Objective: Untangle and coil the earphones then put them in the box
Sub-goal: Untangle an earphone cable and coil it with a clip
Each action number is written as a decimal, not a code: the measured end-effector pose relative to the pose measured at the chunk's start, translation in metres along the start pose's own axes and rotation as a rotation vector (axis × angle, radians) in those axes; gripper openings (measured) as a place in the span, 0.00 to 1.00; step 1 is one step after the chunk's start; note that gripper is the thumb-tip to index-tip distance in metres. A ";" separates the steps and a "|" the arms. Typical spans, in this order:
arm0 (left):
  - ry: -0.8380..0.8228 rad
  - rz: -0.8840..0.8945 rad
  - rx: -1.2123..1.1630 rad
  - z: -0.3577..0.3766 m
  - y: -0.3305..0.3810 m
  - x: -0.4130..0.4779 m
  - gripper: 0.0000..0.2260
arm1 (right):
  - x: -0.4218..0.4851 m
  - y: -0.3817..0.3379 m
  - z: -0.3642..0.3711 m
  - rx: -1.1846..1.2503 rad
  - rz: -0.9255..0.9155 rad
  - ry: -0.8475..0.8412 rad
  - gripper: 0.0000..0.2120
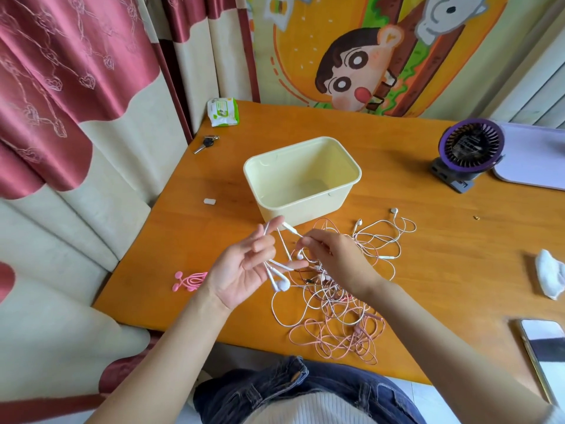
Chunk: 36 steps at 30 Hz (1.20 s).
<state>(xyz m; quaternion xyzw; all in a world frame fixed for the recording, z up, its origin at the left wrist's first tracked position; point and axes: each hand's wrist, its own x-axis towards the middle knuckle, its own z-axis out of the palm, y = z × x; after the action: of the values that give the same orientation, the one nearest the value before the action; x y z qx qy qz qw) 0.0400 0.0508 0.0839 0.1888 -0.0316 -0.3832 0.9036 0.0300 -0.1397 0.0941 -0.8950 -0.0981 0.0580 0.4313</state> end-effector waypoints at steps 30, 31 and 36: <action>0.400 0.019 0.983 0.020 -0.023 -0.014 0.16 | -0.003 -0.016 -0.026 -0.067 -0.088 -0.163 0.09; 0.403 0.010 0.855 0.021 -0.024 -0.013 0.15 | 0.000 -0.013 -0.027 -0.060 -0.084 -0.135 0.08; 0.190 0.083 0.246 0.028 -0.010 -0.010 0.08 | 0.002 -0.001 -0.017 -0.077 -0.062 -0.087 0.08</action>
<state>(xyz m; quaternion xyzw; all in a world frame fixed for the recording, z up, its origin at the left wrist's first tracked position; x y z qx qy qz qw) 0.0201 0.0429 0.1068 0.3320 -0.0006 -0.3190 0.8877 0.0350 -0.1515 0.1051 -0.9041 -0.1464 0.0796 0.3935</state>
